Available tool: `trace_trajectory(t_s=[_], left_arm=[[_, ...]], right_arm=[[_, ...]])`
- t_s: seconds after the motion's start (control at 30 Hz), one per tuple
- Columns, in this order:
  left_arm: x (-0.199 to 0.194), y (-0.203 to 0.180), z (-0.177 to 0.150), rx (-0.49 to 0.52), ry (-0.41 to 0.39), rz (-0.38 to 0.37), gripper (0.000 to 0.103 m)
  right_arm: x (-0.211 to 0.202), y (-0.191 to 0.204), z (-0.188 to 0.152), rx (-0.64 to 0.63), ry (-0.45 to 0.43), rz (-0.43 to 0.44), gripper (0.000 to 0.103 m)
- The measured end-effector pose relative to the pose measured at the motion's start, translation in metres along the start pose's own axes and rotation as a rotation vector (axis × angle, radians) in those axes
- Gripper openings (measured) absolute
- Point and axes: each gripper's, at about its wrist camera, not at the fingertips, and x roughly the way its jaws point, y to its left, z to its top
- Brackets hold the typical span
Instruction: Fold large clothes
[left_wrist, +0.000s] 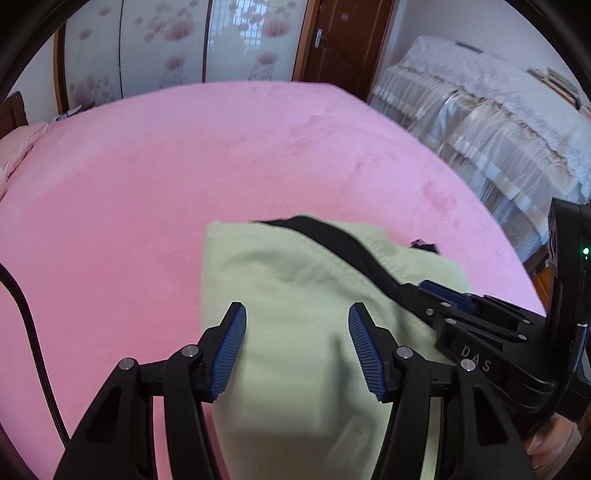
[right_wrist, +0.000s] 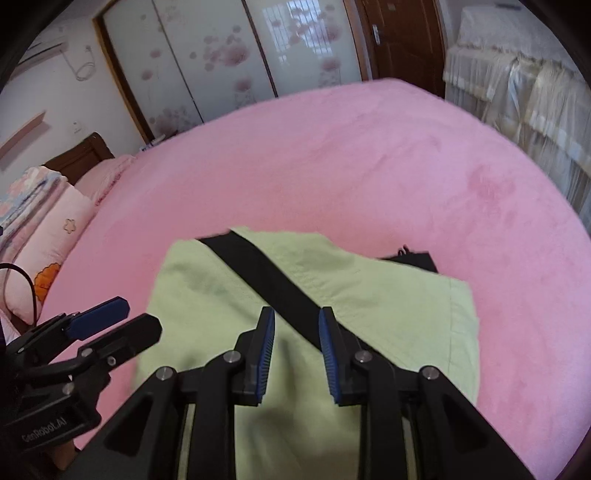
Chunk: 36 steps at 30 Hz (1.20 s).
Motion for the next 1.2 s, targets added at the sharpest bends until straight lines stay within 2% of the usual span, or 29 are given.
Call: trace_trajectory(t_s=[0.07, 0.1, 0.13, 0.17, 0.2, 0.33, 0.57, 0.73, 0.8, 0.93, 1.13, 1.2], left_arm=[[0.020, 0.002, -0.007, 0.007, 0.028, 0.024, 0.056], [0.026, 0.002, -0.010, 0.015, 0.036, 0.027, 0.056], [0.031, 0.001, -0.014, 0.033, 0.037, 0.021, 0.056], [0.033, -0.001, -0.016, 0.051, 0.024, 0.025, 0.056], [0.035, -0.004, -0.018, 0.066, 0.017, 0.032, 0.056], [0.040, -0.005, -0.017, 0.070, 0.022, 0.030, 0.056], [0.042, -0.009, -0.016, 0.080, 0.025, 0.043, 0.055], [0.032, -0.007, -0.014, 0.055, 0.063, 0.041, 0.056], [0.024, -0.006, -0.010, 0.030, 0.085, 0.026, 0.056], [-0.013, -0.007, -0.005, 0.007, 0.071, 0.004, 0.056], [-0.096, -0.025, 0.003, 0.069, 0.030, 0.014, 0.056], [-0.130, -0.030, 0.004, 0.098, 0.002, 0.043, 0.056]], right_arm=[[0.014, -0.026, -0.006, -0.007, 0.013, -0.169, 0.022], [0.019, -0.044, -0.011, 0.022, 0.019, -0.195, 0.021], [0.021, -0.061, -0.016, 0.064, 0.027, -0.162, 0.015], [0.022, -0.079, -0.021, 0.116, 0.034, -0.120, 0.004], [0.021, -0.087, -0.023, 0.132, 0.034, -0.115, 0.003], [0.020, -0.094, -0.028, 0.130, 0.029, -0.122, 0.003], [0.020, -0.085, -0.022, 0.103, 0.030, -0.156, 0.004], [0.011, -0.080, -0.016, 0.104, 0.055, -0.169, 0.006], [0.000, -0.077, -0.011, 0.107, 0.062, -0.170, 0.008], [-0.041, -0.068, -0.003, 0.111, 0.027, -0.130, 0.008], [-0.125, -0.046, 0.008, 0.076, -0.040, -0.106, 0.009], [-0.157, -0.037, 0.009, 0.060, -0.069, -0.107, 0.019]])
